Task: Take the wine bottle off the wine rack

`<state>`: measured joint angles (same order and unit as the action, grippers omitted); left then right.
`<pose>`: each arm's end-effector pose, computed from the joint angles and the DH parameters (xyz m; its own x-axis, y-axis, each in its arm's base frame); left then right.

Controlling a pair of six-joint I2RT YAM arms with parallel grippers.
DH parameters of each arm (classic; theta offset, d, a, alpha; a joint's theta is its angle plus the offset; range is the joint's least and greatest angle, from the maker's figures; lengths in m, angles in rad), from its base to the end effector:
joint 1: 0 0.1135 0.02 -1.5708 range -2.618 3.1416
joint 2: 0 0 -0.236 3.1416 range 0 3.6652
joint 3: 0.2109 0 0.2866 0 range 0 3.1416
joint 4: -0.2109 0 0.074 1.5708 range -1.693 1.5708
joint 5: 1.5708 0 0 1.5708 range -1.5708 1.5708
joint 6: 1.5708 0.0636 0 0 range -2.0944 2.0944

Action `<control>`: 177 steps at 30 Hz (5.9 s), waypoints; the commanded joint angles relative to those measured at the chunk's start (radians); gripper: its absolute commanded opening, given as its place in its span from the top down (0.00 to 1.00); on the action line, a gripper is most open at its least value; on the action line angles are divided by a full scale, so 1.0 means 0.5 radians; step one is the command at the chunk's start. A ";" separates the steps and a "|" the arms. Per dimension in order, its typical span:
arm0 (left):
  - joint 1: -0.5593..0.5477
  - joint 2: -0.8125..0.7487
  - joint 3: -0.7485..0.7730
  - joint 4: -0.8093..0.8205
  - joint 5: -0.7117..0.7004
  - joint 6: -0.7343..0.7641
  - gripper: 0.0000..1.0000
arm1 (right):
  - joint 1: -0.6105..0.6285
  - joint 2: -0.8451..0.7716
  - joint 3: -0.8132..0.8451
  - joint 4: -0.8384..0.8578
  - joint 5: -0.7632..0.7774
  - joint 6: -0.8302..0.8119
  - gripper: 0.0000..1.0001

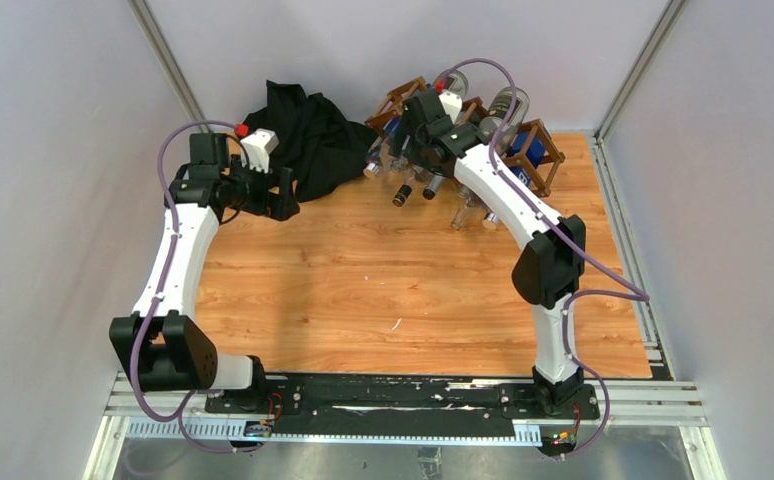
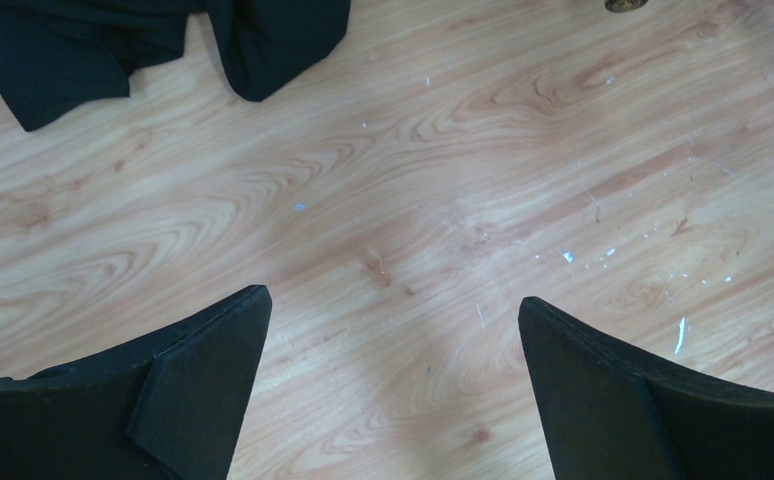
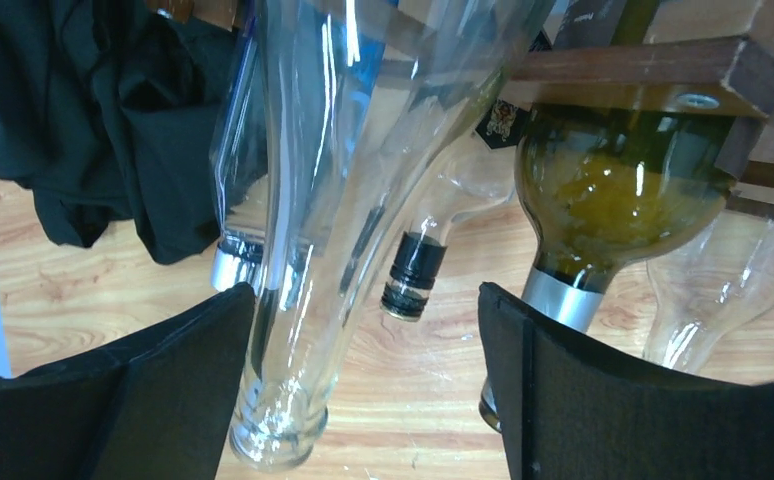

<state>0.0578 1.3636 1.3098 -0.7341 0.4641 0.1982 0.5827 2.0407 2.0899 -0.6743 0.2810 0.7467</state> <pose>0.3479 -0.0084 0.2965 -0.6419 0.1392 -0.7540 0.3977 0.9012 -0.1722 0.4384 0.2678 0.3186 -0.5902 0.3926 -0.7054 0.0817 0.8983 0.4317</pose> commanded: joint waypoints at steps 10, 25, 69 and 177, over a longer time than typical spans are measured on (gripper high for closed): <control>-0.030 -0.233 0.006 -0.182 0.023 -0.006 0.00 | 0.020 0.115 0.069 0.148 0.199 0.150 0.24; -0.094 -0.111 0.082 -0.182 -0.052 -0.072 0.00 | -0.004 0.240 0.136 0.222 0.164 0.201 0.42; -0.291 -0.091 0.338 -0.219 0.072 0.694 0.00 | 0.003 -1.107 -0.911 0.680 -0.867 -0.074 1.00; -1.139 -0.799 0.004 0.639 0.119 -0.151 1.00 | 0.462 -1.755 -2.242 1.813 -1.548 -1.044 0.04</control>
<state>-0.5121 0.9615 1.2091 -0.5194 0.4370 0.2749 0.7742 1.1893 0.9638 0.0002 -0.4667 0.2699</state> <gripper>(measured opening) 0.718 0.961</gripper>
